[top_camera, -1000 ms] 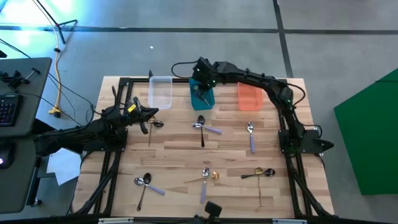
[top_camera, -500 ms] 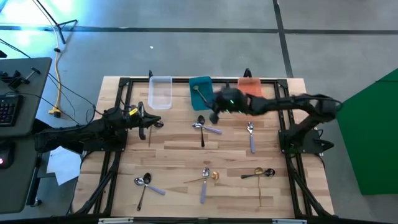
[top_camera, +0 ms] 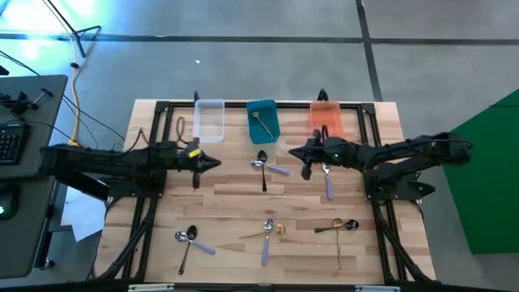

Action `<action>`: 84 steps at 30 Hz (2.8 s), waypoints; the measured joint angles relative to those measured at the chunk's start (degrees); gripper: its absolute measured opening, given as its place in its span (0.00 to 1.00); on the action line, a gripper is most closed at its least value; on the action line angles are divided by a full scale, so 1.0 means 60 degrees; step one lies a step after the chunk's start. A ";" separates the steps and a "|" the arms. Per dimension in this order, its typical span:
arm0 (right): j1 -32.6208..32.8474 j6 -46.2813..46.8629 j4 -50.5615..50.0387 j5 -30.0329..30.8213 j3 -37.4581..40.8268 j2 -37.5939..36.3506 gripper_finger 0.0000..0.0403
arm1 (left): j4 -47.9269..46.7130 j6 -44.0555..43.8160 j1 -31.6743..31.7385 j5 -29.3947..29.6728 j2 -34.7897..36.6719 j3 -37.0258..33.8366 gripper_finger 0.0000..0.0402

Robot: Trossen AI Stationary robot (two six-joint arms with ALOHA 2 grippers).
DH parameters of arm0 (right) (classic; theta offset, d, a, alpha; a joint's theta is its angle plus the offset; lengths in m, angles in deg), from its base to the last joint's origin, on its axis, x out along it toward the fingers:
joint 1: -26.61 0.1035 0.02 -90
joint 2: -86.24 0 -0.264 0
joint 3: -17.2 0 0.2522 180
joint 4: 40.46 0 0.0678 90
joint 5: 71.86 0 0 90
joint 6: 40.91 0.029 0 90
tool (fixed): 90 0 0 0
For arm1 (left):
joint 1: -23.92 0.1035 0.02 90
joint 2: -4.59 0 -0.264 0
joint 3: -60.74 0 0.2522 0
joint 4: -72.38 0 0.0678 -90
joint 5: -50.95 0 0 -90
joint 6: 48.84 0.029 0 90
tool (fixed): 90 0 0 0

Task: Sort silverware by color (type)
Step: Put the top center purple spoon into the orange bin

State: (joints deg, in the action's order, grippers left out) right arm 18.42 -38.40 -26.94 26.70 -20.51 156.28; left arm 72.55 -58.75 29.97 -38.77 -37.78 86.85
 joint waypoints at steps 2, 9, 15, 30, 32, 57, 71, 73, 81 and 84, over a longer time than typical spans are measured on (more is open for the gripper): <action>0.0000 0.0005 0.0206 0.0000 0.0281 -0.0087 0.00 | 0.0045 0.0004 -0.0107 0.0145 -0.0782 0.0378 0.01; 0.0159 0.0297 0.0074 -0.0005 0.0452 -0.0065 0.00 | 0.0181 0.0419 -0.0166 0.0312 -0.3401 0.1566 0.01; 0.0823 0.0893 0.0121 0.0070 0.0452 0.0233 0.06 | 0.2149 0.0704 -0.0132 0.0312 -0.4864 0.1627 0.01; 0.0945 0.1582 0.0150 0.0156 -0.1544 0.3823 0.45 | 0.6320 0.1348 0.0321 -0.0339 -0.7258 0.1627 0.01; 0.0840 0.1579 -0.0186 0.0157 -0.2016 0.4311 0.45 | 0.6687 0.1348 0.0374 -0.0451 -0.7512 0.1627 0.01; 0.0205 0.1532 -0.4399 -0.0475 -0.5267 0.6619 0.10 | 0.9622 0.0477 0.0563 -0.0398 -0.7955 -0.0136 0.01; 0.0064 0.1850 -0.5927 -0.1037 -0.5194 0.4837 0.07 | 1.0004 0.0013 0.0552 -0.0435 -0.7955 -0.0246 0.01; -0.0061 0.1834 -0.6273 -0.0991 -0.5194 0.4241 0.07 | 1.0041 0.0007 0.0552 -0.0429 -0.7955 -0.0246 0.01; -0.1514 0.2786 -0.9498 0.0982 -0.5212 0.1179 0.08 | 1.0238 0.0087 0.0552 -0.0417 -0.7955 -0.0246 0.01; -0.2580 0.3472 -1.0705 0.1722 -0.5177 0.0598 0.08 | 1.0243 0.0020 0.0563 -0.0352 -0.7955 -0.0240 0.01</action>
State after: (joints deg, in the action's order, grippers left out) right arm 2.95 -17.57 -91.17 37.03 -51.57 159.86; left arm 134.01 -58.63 33.35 -40.88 -85.52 85.41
